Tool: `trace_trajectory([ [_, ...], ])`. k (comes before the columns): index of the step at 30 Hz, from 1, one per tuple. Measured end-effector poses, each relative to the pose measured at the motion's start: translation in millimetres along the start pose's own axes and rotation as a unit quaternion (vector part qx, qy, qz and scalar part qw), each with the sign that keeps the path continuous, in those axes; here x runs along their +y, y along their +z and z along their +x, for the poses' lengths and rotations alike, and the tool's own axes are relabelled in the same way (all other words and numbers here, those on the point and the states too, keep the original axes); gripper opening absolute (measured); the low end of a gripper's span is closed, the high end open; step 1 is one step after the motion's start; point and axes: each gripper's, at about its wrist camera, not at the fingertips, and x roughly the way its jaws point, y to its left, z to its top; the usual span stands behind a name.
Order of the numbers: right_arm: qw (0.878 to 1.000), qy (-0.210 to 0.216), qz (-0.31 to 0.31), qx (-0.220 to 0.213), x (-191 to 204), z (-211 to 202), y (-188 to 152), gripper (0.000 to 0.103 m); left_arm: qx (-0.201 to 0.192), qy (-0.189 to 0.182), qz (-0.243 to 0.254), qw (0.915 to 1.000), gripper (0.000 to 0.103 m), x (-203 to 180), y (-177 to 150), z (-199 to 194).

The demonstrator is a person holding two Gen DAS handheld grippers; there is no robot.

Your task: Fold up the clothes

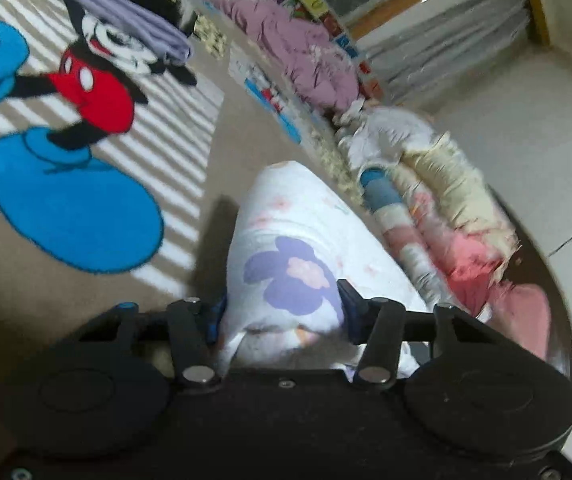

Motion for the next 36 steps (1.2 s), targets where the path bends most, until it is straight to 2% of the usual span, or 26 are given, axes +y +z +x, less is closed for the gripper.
trace_trajectory([
  [5,0.999,0.035,-0.007,0.002,27,13,13,0.049,-0.039,-0.009,-0.003,0.9992,0.051,-2,36,-29],
  [14,0.995,0.082,-0.012,0.05,91,111,37,0.049,-0.092,0.016,-0.055,0.9941,0.051,32,117,-61],
  [23,0.991,0.104,-0.01,0.079,144,227,69,0.048,-0.136,0.022,-0.096,0.9858,0.051,74,198,-55],
  [31,0.989,0.125,-0.002,0.074,161,325,91,0.048,-0.175,0.031,-0.087,0.9802,0.051,95,279,-37],
  [36,0.988,0.135,0.004,0.075,168,379,104,0.048,-0.191,0.053,-0.097,0.9753,0.051,114,313,-21],
])
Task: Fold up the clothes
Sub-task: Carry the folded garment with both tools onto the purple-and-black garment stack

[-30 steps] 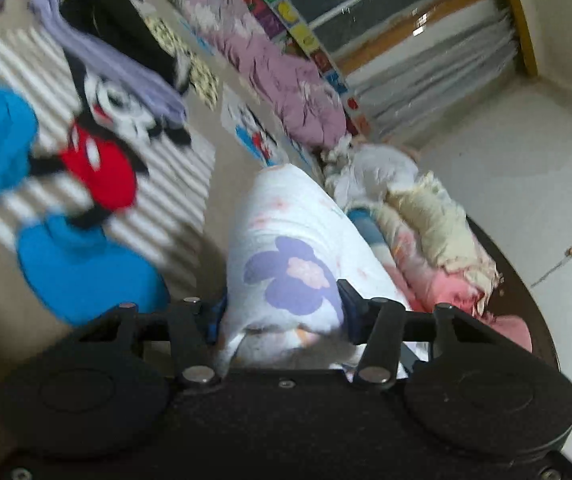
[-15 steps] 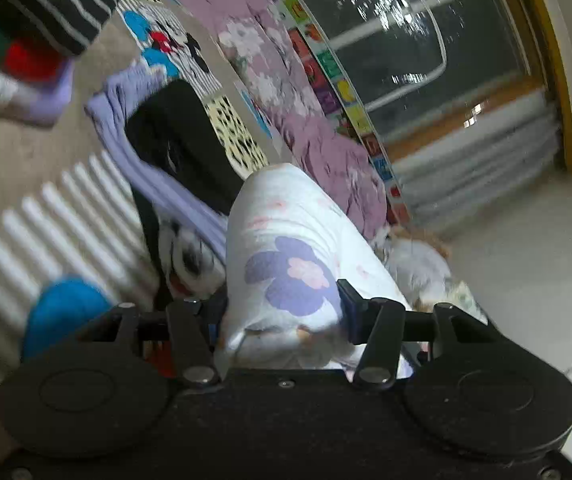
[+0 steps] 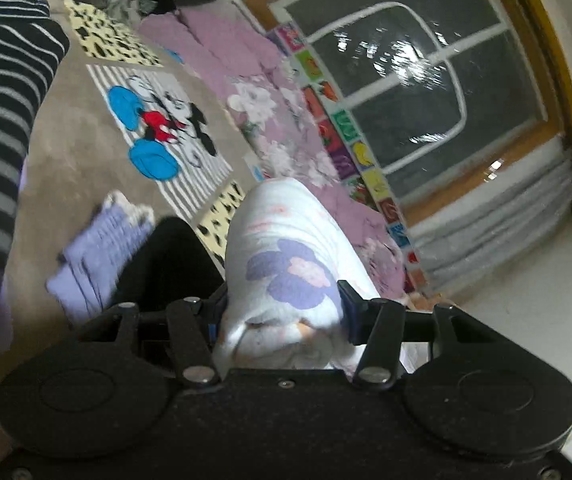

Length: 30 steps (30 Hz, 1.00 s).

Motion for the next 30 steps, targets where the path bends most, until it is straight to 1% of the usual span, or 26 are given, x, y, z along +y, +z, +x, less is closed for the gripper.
trace_trajectory([
  [6,1.0,-0.011,0.023,0.0,-25,41,6,0.048,-0.004,0.03,0.004,0.9995,0.051,15,4,23],
  [8,0.999,-0.019,0.032,-0.001,-34,50,4,0.048,-0.001,0.054,0.018,0.9984,0.051,19,1,30],
  [10,0.999,-0.034,0.029,-0.001,-41,58,2,0.048,0.0,0.099,0.06,0.9933,0.06,19,-2,39],
  [11,0.999,-0.052,0.015,0.003,-42,61,1,0.048,0.005,0.124,0.078,0.9892,0.072,19,-4,44],
  [12,0.997,-0.075,-0.002,0.007,-42,65,-1,0.048,0.012,0.145,0.086,0.9856,0.078,22,-7,48],
  [14,0.992,-0.113,-0.055,0.022,-37,73,-5,0.046,0.018,0.162,0.101,0.9815,0.079,23,-11,49],
  [15,0.991,-0.118,-0.062,0.024,-36,75,-5,0.046,0.018,0.165,0.104,0.9806,0.079,22,-11,49],
  [16,0.991,-0.119,-0.055,0.025,-36,75,-5,0.046,0.019,0.165,0.099,0.9811,0.079,23,-11,49],
  [19,0.991,-0.122,-0.051,0.016,-28,71,-4,0.051,0.013,0.152,0.079,0.9852,0.079,20,-7,41],
  [21,0.991,-0.124,-0.06,0.005,-17,63,-3,0.056,0.007,0.149,0.093,0.9845,0.079,10,-8,32],
  [22,0.99,-0.124,-0.065,0.001,-11,59,-3,0.06,0.002,0.151,0.103,0.9831,0.079,6,-9,28],
  [24,0.987,-0.131,-0.089,-0.008,3,50,-2,0.064,-0.012,0.152,0.132,0.9795,0.08,-7,-14,18],
  [26,0.984,-0.136,-0.112,-0.012,17,41,-1,0.071,-0.022,0.153,0.167,0.9738,0.081,-21,-20,7],
  [28,0.982,-0.138,-0.129,-0.007,29,31,-2,0.072,-0.031,0.152,0.195,0.9685,0.083,-32,-26,-1],
  [30,0.978,-0.142,-0.152,-0.002,43,21,-5,0.074,-0.029,0.155,0.229,0.9606,0.085,-41,-34,-11],
])
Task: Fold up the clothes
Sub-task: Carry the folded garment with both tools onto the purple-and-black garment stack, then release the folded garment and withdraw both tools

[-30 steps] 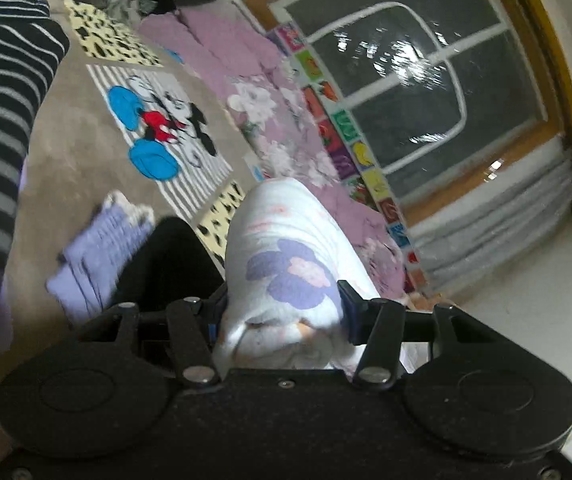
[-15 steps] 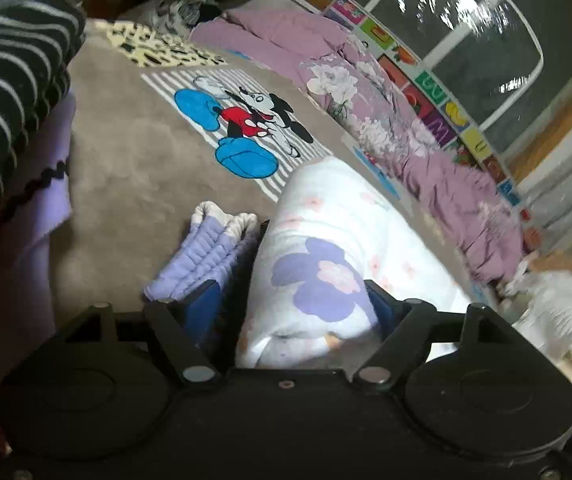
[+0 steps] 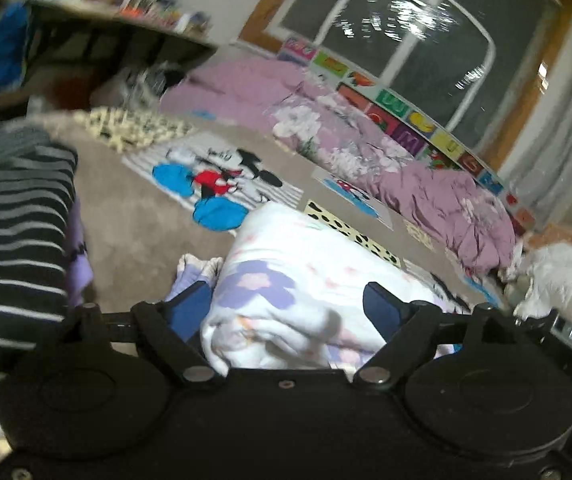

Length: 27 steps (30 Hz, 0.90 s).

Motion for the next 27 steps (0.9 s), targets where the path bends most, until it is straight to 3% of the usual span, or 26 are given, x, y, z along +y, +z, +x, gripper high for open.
trace_trajectory([
  [5,0.997,-0.027,-0.066,0.021,28,-37,-15,0.086,-0.004,0.016,0.106,0.9942,0.092,-21,-15,-30],
  [8,0.995,-0.043,-0.09,0.029,44,-62,-28,0.096,-0.002,0.041,0.144,0.9888,0.102,-30,-25,-44],
  [11,0.992,-0.059,-0.11,0.036,59,-82,-39,0.102,0.0,0.056,0.17,0.9839,0.103,-37,-34,-60],
  [15,0.986,-0.086,-0.134,0.049,81,-104,-52,0.103,0.003,0.078,0.179,0.9807,0.103,-43,-40,-80],
  [27,0.975,-0.118,-0.178,0.059,130,-162,-75,0.103,-0.005,0.084,0.149,0.9853,0.103,-56,-37,-144],
])
